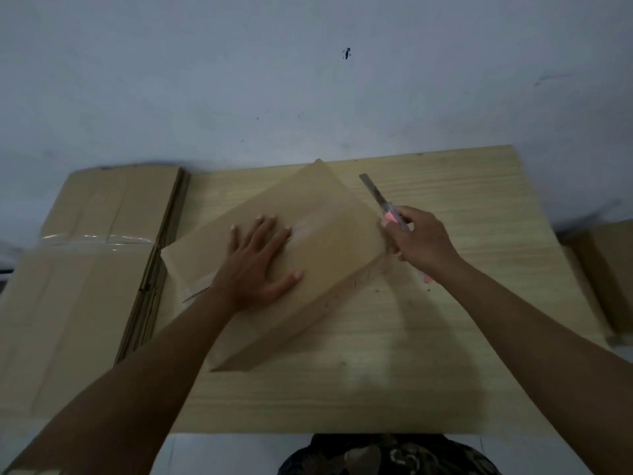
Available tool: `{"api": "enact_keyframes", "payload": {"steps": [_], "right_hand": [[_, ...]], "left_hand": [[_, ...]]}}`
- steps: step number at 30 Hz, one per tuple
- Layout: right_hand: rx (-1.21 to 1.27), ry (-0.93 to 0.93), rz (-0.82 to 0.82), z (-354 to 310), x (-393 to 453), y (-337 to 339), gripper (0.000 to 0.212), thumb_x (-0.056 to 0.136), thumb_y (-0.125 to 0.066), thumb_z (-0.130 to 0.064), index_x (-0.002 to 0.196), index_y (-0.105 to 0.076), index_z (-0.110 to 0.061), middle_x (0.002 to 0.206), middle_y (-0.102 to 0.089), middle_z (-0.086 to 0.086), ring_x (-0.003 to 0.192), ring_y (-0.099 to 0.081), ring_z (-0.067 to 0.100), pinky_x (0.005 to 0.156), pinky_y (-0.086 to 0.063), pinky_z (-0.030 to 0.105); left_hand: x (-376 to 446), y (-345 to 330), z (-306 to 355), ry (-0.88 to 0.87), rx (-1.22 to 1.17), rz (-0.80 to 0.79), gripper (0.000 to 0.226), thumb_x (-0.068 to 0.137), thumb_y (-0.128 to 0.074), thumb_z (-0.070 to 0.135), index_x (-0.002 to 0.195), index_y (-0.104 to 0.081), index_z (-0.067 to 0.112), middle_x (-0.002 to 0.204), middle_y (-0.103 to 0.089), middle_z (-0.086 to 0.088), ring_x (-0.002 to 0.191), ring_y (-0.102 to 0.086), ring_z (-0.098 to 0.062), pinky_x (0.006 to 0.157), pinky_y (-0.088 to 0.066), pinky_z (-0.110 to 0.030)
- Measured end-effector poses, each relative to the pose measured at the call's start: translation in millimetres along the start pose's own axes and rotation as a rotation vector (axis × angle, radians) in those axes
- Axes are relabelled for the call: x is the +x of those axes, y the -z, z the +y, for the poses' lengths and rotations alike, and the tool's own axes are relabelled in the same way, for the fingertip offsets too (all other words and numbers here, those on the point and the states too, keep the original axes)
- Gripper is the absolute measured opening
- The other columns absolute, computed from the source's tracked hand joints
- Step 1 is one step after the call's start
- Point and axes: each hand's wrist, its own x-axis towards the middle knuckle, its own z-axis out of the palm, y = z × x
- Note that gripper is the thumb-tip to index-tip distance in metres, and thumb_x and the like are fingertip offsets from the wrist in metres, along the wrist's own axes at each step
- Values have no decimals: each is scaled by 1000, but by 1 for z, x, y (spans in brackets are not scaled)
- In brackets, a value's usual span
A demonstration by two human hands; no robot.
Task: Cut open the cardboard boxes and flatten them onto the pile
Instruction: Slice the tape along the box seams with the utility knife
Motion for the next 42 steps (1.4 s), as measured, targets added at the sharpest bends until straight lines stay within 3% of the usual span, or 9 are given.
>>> {"api": "enact_keyframes", "payload": {"steps": [3, 6, 8, 12, 20, 25, 30, 34, 42], "right_hand": [[-79, -51, -34, 8, 6, 9, 20, 97, -58, -34, 102, -72, -21, 81, -71, 5, 73, -69, 28, 70, -61, 49], [-33, -89, -139, 15, 8, 17, 17, 97, -59, -30, 92, -72, -20, 74, -71, 7, 59, -68, 20, 54, -59, 34], [-4, -86, -251, 20, 6, 23, 15, 98, -61, -28, 92, -72, -20, 75, -73, 5, 51, -63, 14, 45, -52, 27], [209, -197, -508, 37, -6, 28, 15, 101, -61, -26, 104, -71, -16, 85, -77, 2, 53, -63, 14, 50, -51, 29], [207, -197, -599, 60, 6, 44, 24, 104, -54, -33, 112, -68, -16, 79, -71, 2, 52, -54, 11, 47, -44, 25], [223, -133, -662, 51, 14, 39, 36, 105, -51, -34, 112, -67, -3, 70, -68, 0, 47, -50, 11, 43, -39, 24], [208, -108, -695, 46, 15, 35, 35, 106, -50, -33, 112, -68, -4, 69, -65, 1, 47, -48, 11, 43, -39, 24], [190, -102, -718, 43, 18, 34, 36, 106, -50, -35, 112, -68, -4, 69, -65, 1, 47, -48, 12, 44, -38, 24], [129, -62, -781, 28, 31, 35, 38, 105, -51, -35, 103, -68, -1, 68, -62, 3, 46, -45, 11, 44, -37, 24]], "left_hand": [[14, 5, 14, 73, -35, 55, 87, 80, -34, 84, 140, -49, 22, 156, -34, -10, 149, -29, -28, 118, -13, -68], [42, 2, 58, 324, -85, 102, 73, 81, -39, 81, 116, -49, 18, 134, -41, -10, 132, -41, -32, 114, -18, -70], [62, -4, 90, 485, -100, 90, 73, 85, -40, 79, 121, -46, 17, 137, -38, -14, 136, -36, -36, 115, -12, -72], [89, -17, 131, 616, -164, 99, 71, 91, -32, 75, 141, -37, 26, 158, -21, -14, 153, -9, -33, 114, 5, -74], [62, -27, 127, 466, -62, 63, 78, 90, -19, 78, 158, -15, 40, 170, -4, -3, 157, 4, -28, 114, 5, -74], [41, -16, 100, 334, -48, 81, 81, 85, -26, 81, 155, -31, 41, 167, -17, -1, 156, -10, -24, 115, -8, -75], [51, -15, 108, 410, -87, 155, 78, 74, -44, 80, 139, -46, 37, 154, -33, -2, 147, -26, -26, 111, -14, -77], [51, -19, 109, 417, -118, 174, 58, 91, -40, 65, 141, -46, 35, 156, -32, -2, 149, -25, -27, 114, -11, -75], [42, -22, 82, 347, -67, 70, 69, 98, -16, 48, 163, -16, 24, 170, -9, 2, 157, -5, -21, 124, -6, -59]]}}
